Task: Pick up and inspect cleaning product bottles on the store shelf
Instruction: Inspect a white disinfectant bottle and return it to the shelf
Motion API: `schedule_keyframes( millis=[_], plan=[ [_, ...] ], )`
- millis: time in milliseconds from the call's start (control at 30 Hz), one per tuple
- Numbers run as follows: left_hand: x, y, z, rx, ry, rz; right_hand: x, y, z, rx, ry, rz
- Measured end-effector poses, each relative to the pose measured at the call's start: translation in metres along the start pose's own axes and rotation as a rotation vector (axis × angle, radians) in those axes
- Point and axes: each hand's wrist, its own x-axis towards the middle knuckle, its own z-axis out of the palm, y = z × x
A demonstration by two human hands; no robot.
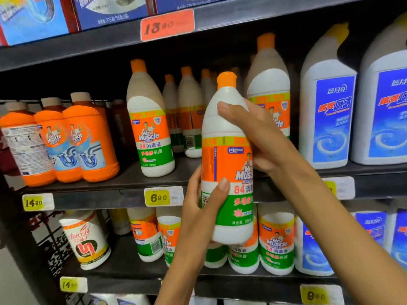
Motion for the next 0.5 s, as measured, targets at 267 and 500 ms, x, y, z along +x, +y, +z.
schedule_keyframes(
  millis=[267,500],
  plan=[
    [-0.011,-0.005,0.001,-0.078,0.004,0.013,-0.018,-0.004,-0.003,0.114,0.027,-0.004],
    [-0.02,-0.016,0.007,-0.388,-0.205,-0.161,-0.016,-0.005,-0.009,0.31,0.005,0.134]
  ],
)
